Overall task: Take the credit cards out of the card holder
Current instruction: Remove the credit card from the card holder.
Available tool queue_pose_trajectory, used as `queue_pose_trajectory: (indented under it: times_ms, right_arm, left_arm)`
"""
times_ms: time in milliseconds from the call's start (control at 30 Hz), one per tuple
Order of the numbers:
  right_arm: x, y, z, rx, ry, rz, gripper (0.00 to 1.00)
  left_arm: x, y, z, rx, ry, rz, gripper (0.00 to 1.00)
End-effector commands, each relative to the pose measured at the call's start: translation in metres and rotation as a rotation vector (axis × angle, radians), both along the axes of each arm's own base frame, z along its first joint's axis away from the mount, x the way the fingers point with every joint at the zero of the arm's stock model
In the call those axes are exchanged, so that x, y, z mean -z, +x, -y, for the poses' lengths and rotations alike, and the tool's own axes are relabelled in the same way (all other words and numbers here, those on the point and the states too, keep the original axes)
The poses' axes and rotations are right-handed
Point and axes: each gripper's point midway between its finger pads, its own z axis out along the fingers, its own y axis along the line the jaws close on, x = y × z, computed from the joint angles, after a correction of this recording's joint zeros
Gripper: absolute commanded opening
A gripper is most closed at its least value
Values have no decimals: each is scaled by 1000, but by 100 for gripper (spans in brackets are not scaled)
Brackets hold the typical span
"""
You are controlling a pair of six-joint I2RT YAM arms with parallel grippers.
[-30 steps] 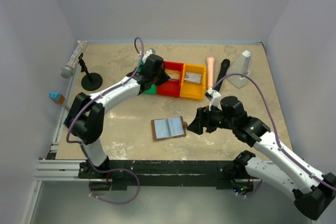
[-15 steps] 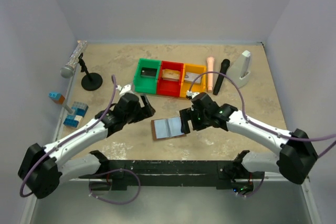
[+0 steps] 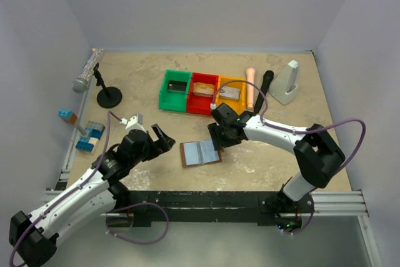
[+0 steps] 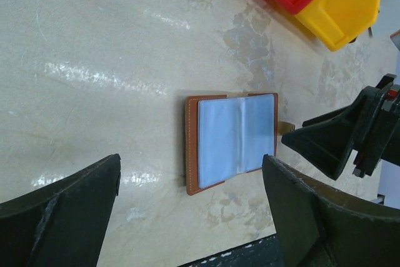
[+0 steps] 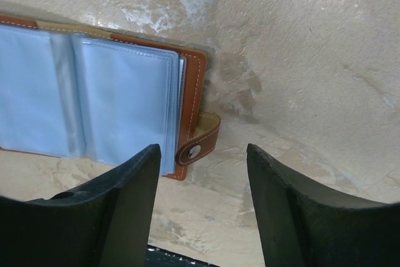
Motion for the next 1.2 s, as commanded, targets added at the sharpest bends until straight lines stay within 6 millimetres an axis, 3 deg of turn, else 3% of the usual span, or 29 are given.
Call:
queue_pose_trajectory:
  times_ms: [0,367,467,533,567,867,1167]
  right_arm:
    - [-5,10,-5,8,-15,16,59]
    - [7,10,0,21,-54,-19,32]
    - [10,8,2,32,-45,-24,20]
    - [8,7,2,32,-26,-16,2]
    - [6,6,2,33,-12,-9,0]
    - [-35,-21,-5,-60,185,58,0]
    - [-58,-40,-13,-130,311,78,0]
  left_arm:
    - [9,-7,-7,-32,-15,-25,100]
    - [-5,-7,7,74,-73,93,96]
    - [-9,-7,14,116,-78,112,94]
    - [-11,-6,21,163,-82,127,90]
    - [-13,-7,25,189,-83,136,89]
    - [5,-10,64,400,-29,66,82]
    - [5,-13,112,553,4,53,77]
